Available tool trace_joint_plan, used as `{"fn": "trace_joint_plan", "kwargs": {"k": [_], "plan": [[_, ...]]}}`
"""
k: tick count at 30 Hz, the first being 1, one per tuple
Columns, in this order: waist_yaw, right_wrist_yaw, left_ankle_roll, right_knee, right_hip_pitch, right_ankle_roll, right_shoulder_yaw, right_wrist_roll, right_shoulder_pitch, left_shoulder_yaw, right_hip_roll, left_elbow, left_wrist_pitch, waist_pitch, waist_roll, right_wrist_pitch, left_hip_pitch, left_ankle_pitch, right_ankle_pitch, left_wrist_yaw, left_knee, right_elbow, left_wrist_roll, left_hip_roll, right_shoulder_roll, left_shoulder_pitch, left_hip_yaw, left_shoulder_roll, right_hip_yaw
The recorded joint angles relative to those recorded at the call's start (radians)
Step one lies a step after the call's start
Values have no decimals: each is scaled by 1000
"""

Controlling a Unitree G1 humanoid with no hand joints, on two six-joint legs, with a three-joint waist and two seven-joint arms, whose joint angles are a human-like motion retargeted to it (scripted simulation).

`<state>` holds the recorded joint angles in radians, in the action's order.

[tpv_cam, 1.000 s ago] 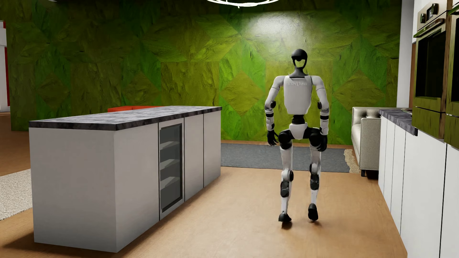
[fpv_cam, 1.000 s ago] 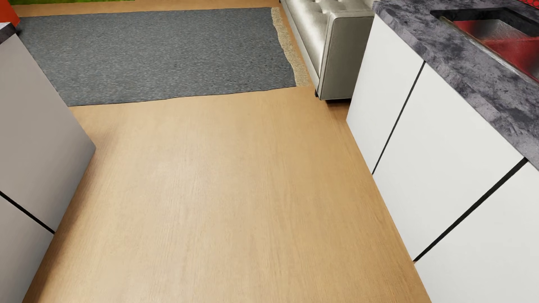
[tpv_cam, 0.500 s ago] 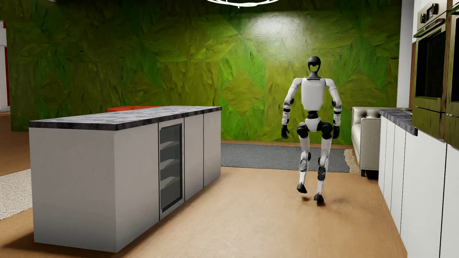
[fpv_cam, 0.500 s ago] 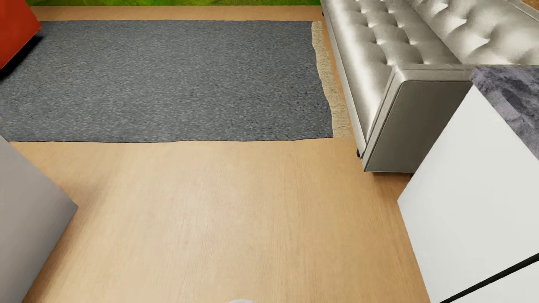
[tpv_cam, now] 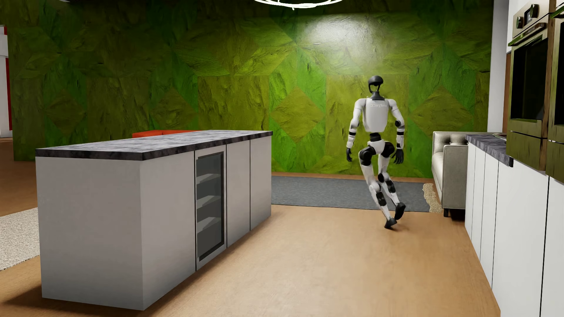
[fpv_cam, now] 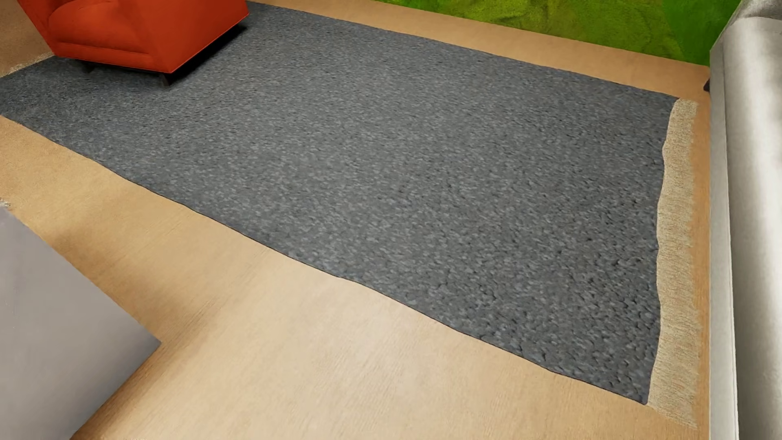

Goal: Go around the counter

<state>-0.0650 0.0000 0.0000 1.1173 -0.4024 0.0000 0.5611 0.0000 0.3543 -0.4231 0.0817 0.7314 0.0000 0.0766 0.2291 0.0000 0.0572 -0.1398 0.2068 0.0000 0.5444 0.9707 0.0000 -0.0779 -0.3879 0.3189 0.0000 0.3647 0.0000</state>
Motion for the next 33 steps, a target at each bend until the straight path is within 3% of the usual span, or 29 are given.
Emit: {"fn": "trace_joint_plan", "kwargs": {"k": [1, 2, 4, 5, 6, 8, 9, 10, 12, 13, 14, 16, 19, 21, 22, 24, 25, 27, 29, 30, 31, 32, 33], "plan": [[-42, 0, 0, -214, -51, 0, 1, 0, 33, 4, -11, -54, 0, -3, -4, 0, 80, 29, 56, 0, -39, -4, 0, 26, 8, -23, 0, 4, 0], [-61, 0, 0, -407, -93, 0, 3, 0, 60, 9, -26, -110, 0, -13, -18, 0, 151, 56, 12, 0, -61, -10, 0, 53, 19, -43, 0, 16, 0], [-96, 0, 0, -644, -172, 0, -5, 0, 74, 40, -72, -227, 0, -39, -49, 0, 232, 147, -353, 0, -60, -3, 0, 115, 41, -59, 0, 45, 0], [-122, 0, 0, -657, -194, 0, -7, 0, 71, 52, -87, -253, 0, -36, -51, 0, 266, 216, -460, 0, -45, -9, 0, 156, 38, -63, 0, 48, 0], [-141, 0, 0, -629, -218, 0, -15, 0, 65, 62, -83, -247, 0, -36, -47, 0, 295, 314, -416, 0, -21, -9, 0, 192, 31, -59, 0, 42, 0], [-110, 0, 0, -493, -282, 0, -21, 0, 32, 65, -17, -149, 0, -75, -21, 0, 260, 575, -83, 0, 132, 16, 0, 237, 16, -26, 0, 14, 0], [-79, 0, 0, -393, -275, 0, -26, 0, 7, 53, 29, -70, 0, -74, -6, 0, 184, 627, -8, 0, 298, 30, 0, 248, 8, -16, 0, 0, 0], [-46, 0, 0, -339, -208, 0, -32, 0, -31, 26, 75, 4, 0, -48, 1, 0, 81, 501, -21, 0, 508, 33, 0, 245, -3, -19, 0, -7, 0], [38, 0, 0, -428, 54, 0, -48, 0, -111, -30, 121, 108, 0, -2, -25, 0, -143, 45, -117, 0, 798, 16, 0, 212, -21, -16, 0, -3, 0], [97, 0, 0, -497, 196, 0, -44, 0, -139, -44, 113, 134, 0, 11, -52, 0, -241, -92, -190, 0, 805, -29, 0, 188, -38, 4, 0, 8, 0], [162, 0, 0, -571, 343, 0, -48, 0, -158, -51, 95, 155, 0, 29, -76, 0, -309, -152, -269, 0, 720, -94, 0, 173, -59, 29, 0, 22, 0], [267, 0, 0, -682, 549, 0, -112, 0, -230, -22, 59, 189, 0, 28, -111, 0, -453, -144, -428, 0, 427, -158, 0, 178, -71, 70, 0, 47, 0], [379, 0, 0, -715, 726, 0, -162, 0, -356, 17, 26, 240, 0, -3, -117, 0, -568, -93, -564, 0, -47, -253, 0, 231, -98, 101, 0, 63, 0], [440, 0, 0, -646, 814, 0, -202, 0, -368, 29, -42, 273, 0, 3, -138, 0, -619, -96, -496, 0, 45, -303, 0, 249, -92, 123, 0, 67, 0], [451, 0, 0, -549, 817, 0, -217, 0, -347, 27, -71, 303, 0, -8, -158, 0, -635, -57, -381, 0, 154, -312, 0, 235, -72, 131, 0, 64, 0], [403, 0, 0, -178, 707, 0, -210, 0, -279, 8, -110, 356, 0, -7, -207, 0, -597, -20, -40, 0, 329, -278, 0, 154, -23, 122, 0, 52, 0], [359, 0, 0, 46, 617, 0, -178, 0, -250, 15, -109, 341, 0, 20, -214, 0, -509, -60, 14, 0, 334, -256, 0, 102, -13, 111, 0, 42, 0], [256, 0, 0, 287, 379, 0, -113, 0, -204, 39, -51, 252, 0, 35, -192, 0, -310, -99, -121, 0, 240, -154, 0, 74, 27, 87, 0, 14, 0], [122, 0, 0, 94, 187, 0, -84, 0, -109, 78, 10, 98, 0, 34, -151, 0, -98, -101, -62, 0, 93, -77, 0, 86, 45, 69, 0, -3, 0], [60, 0, 0, -116, 117, 0, -50, 0, -66, 86, 24, 14, 0, 32, -136, 0, -6, -105, 10, 0, 35, -44, 0, 102, 43, 52, 0, -2, 0], [12, 0, 0, -338, 61, 0, -29, 0, -28, 89, 21, -60, 0, 29, -132, 0, 66, -118, 15, 0, -1, -15, 0, 116, 39, 19, 0, 3, 0], [-29, 0, 0, -525, 18, 0, 27, 0, -4, 91, 4, -123, 0, 22, -138, 0, 122, -143, -128, 0, -21, 16, 0, 121, 31, -25, 0, 15, 0], [-67, 0, 0, -631, -13, 0, 107, 0, 16, 98, -15, -173, 0, 17, -145, 0, 175, -177, -381, 0, -28, 40, 0, 127, 17, -67, 0, 27, 0]]}}
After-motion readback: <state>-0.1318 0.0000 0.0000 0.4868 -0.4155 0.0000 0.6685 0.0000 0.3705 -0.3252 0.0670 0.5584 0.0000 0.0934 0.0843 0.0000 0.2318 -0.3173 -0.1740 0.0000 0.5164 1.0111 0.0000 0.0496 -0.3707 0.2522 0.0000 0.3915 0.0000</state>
